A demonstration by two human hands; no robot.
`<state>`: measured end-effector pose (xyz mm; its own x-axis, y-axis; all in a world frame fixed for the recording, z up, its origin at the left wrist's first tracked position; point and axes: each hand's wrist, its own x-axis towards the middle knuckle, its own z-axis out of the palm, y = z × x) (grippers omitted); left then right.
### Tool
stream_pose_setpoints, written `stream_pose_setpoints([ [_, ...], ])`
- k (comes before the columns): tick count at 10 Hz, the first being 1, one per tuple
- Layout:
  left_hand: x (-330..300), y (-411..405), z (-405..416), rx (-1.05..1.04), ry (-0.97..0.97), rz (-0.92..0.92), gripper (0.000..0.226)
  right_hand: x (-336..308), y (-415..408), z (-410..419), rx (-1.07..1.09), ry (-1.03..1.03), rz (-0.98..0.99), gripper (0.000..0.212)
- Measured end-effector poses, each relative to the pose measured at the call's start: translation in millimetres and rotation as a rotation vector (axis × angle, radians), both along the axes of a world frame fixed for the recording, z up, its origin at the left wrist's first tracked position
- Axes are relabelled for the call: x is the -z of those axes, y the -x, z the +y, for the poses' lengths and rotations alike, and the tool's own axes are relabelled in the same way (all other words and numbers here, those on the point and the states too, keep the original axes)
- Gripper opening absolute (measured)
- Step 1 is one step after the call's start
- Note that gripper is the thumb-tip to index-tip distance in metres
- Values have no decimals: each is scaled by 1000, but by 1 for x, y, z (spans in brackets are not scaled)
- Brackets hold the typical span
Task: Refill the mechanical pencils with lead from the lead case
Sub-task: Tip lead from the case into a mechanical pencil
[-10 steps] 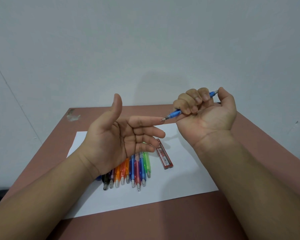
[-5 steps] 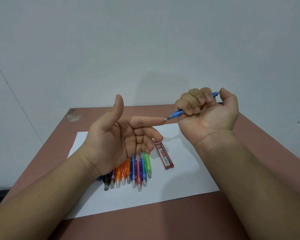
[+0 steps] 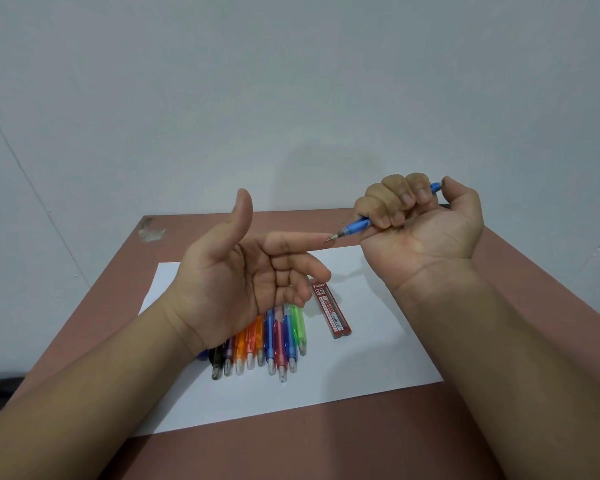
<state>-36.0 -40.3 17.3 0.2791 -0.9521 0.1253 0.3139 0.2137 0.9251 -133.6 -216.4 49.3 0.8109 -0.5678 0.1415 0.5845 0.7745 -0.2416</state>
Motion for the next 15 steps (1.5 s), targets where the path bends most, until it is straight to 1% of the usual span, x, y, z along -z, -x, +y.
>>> stream_pose_setpoints([
  [4,0,1,0,-5,-2,0,94,-1,0,0,-8,27,1,44],
  [6,1,0,1,1,8,2,89,-1,1,0,-18,8,-8,42],
  [7,2,1,1,-11,4,0,82,-1,1,0,-18,4,-13,41],
  [8,3,1,2,-46,17,-26,65,-1,1,0,-17,6,-8,41],
  [9,3,4,1,-137,33,-123,38,-1,1,1,-16,5,-4,41],
  [10,2,10,-1,-250,11,-181,27,-2,1,3,-19,6,-6,41],
  [11,0,15,-2,-315,2,-189,19,-2,2,5,-32,8,-11,41],
  [12,-2,18,-2,-353,-14,-182,22,-2,2,6,-40,11,-14,41],
  [15,-7,21,-2,-378,-31,-200,21,-4,2,9,-50,20,-20,41],
])
